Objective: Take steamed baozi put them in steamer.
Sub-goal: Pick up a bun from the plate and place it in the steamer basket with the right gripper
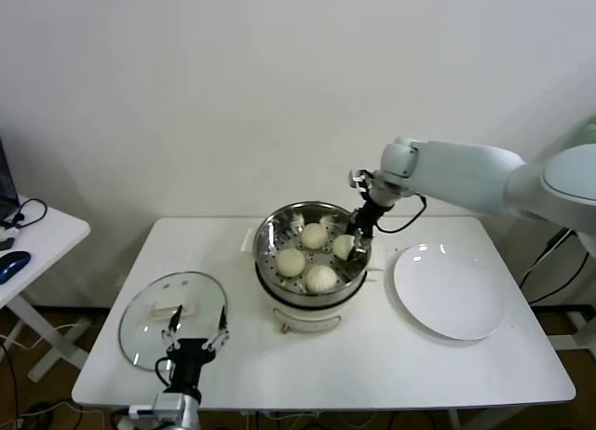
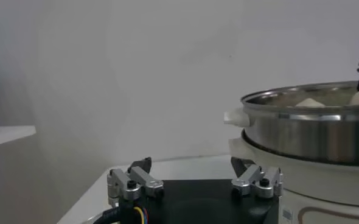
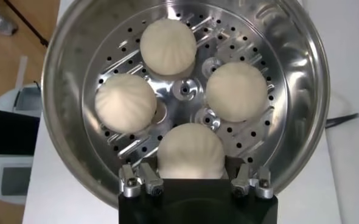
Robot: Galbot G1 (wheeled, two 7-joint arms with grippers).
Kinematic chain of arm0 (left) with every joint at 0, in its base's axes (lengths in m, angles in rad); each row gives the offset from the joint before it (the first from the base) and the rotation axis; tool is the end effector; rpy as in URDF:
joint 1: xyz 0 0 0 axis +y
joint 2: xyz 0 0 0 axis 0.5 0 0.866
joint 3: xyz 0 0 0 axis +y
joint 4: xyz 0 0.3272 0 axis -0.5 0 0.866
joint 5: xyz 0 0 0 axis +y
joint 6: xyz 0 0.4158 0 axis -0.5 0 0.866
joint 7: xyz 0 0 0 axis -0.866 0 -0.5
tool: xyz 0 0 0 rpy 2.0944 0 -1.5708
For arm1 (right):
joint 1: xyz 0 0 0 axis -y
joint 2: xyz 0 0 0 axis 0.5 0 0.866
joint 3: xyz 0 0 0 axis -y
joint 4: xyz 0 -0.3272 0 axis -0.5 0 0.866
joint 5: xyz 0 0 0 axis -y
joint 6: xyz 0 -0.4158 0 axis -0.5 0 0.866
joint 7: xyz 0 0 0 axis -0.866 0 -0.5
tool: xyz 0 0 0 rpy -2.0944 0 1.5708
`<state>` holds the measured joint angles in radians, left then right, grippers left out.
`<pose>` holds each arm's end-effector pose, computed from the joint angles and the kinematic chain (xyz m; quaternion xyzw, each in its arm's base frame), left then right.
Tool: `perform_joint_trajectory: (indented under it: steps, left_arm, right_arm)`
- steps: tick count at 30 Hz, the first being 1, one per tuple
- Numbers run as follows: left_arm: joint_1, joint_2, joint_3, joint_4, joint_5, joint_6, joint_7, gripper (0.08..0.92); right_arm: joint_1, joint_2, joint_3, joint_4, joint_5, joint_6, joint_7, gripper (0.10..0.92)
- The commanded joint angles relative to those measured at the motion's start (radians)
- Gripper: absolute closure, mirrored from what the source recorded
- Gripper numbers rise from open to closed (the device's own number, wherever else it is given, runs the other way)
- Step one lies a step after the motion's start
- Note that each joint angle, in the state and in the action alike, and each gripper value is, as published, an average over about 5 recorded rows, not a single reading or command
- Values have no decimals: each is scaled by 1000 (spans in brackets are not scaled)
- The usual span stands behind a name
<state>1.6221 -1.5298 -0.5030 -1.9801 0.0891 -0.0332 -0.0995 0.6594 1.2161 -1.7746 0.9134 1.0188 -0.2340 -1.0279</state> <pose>0.2320 -0.0012 -0.3433 0.0262 -0.9959 -0.0604 0.0625 0.6543 0.0287 -0.1315 0.5609 -0.5777 0.4104 0.4280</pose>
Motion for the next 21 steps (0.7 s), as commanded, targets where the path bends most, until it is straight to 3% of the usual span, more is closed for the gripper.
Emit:
perform_joint_trajectory:
  steps: [1, 9, 15, 21]
  left_arm:
    - [0, -3, 3, -1, 1, 1, -1, 177]
    - [3, -3, 0, 0, 0, -1, -2, 177]
    - [2, -3, -1, 0, 0, -1, -2, 177]
    - [3, -5, -3, -2, 0, -1, -5, 177]
  right_arm:
    - [-31, 28, 5, -47, -27, 4, 4, 313]
    - [-45, 39, 19, -52, -31, 9, 17, 313]
    - [-40, 29, 22, -31, -30, 10, 15, 224]
    - [-6, -15, 20, 30, -19, 8, 17, 203]
